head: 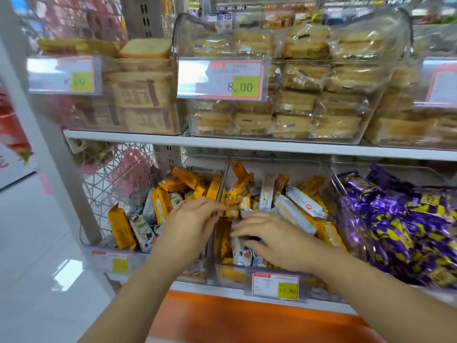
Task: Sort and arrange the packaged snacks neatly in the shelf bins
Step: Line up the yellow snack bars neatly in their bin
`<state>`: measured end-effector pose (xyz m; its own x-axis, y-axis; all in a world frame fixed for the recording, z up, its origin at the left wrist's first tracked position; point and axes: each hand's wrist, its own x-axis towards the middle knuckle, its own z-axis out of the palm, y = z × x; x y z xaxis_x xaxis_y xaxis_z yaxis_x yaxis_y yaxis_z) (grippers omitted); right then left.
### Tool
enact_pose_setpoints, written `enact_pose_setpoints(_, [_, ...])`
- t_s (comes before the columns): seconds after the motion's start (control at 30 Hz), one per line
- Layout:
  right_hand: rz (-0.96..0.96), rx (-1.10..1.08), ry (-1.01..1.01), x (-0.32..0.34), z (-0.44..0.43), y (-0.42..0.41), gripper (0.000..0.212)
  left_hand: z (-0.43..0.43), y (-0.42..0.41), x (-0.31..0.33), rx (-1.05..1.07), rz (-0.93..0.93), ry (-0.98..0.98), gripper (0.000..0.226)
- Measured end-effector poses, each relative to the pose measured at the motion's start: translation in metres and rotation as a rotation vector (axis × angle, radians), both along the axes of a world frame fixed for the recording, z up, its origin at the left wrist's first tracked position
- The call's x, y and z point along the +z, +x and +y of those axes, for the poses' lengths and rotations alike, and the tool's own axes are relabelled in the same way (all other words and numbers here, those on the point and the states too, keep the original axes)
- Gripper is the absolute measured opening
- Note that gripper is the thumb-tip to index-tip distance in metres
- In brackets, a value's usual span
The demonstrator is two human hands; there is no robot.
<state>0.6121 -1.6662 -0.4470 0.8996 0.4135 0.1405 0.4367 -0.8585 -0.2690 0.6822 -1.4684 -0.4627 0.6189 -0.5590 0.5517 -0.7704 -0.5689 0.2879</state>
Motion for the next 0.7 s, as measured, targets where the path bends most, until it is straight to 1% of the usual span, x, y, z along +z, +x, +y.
enact_pose_setpoints(0.07, [0.079, 0.04, -0.1, -0.003, 0.011, 0.01, 0.032, 0.009, -0.002, -0.005, -0.028, 0.042, -0.041, 0.026])
enact_pose_setpoints(0.1, [0.101, 0.049, -0.182, -0.004, 0.012, 0.014, 0.032, 0.012, -0.004, -0.007, -0.041, 0.056, -0.049, 0.031])
enact_pose_setpoints(0.17, [0.11, 0.027, -0.344, -0.004, 0.005, 0.018, 0.036, 0.015, -0.004, -0.012, -0.056, 0.062, -0.073, 0.038])
enact_pose_setpoints(0.2, [0.113, -0.001, -0.384, -0.001, -0.001, 0.018, 0.035, 0.016, -0.004, -0.014, -0.063, 0.064, -0.085, 0.038])
enact_pose_setpoints(0.27, [0.114, -0.039, -0.404, 0.001, -0.012, 0.016, 0.03, 0.015, -0.004, -0.015, -0.076, 0.081, -0.105, 0.032])
enact_pose_setpoints(0.33, [0.133, -0.038, -0.432, 0.004, -0.013, 0.017, 0.032, 0.015, -0.003, -0.014, -0.084, 0.106, -0.106, 0.028])
enact_pose_setpoints(0.4, [0.189, -0.025, -0.424, 0.005, -0.005, 0.022, 0.049, 0.016, -0.004, -0.014, -0.089, 0.121, -0.089, 0.028])
enact_pose_setpoints(0.47, [0.277, -0.017, -0.348, 0.005, 0.004, 0.029, 0.068, 0.018, -0.004, -0.013, -0.101, 0.12, -0.079, 0.028])
enact_pose_setpoints(0.5, [0.322, -0.014, -0.318, 0.004, 0.008, 0.032, 0.075, 0.018, -0.004, -0.013, -0.11, 0.121, -0.079, 0.028])
enact_pose_setpoints(0.57, [0.399, -0.016, -0.329, -0.001, 0.014, 0.038, 0.084, 0.02, -0.005, -0.014, -0.124, 0.123, -0.084, 0.029])
enact_pose_setpoints(0.63, [0.449, -0.02, -0.341, -0.005, 0.018, 0.042, 0.088, 0.02, -0.005, -0.014, -0.131, 0.145, -0.088, 0.029])
enact_pose_setpoints(0.7, [0.455, -0.03, -0.306, -0.008, 0.021, 0.045, 0.079, 0.021, -0.004, -0.015, -0.121, 0.175, -0.094, 0.03])
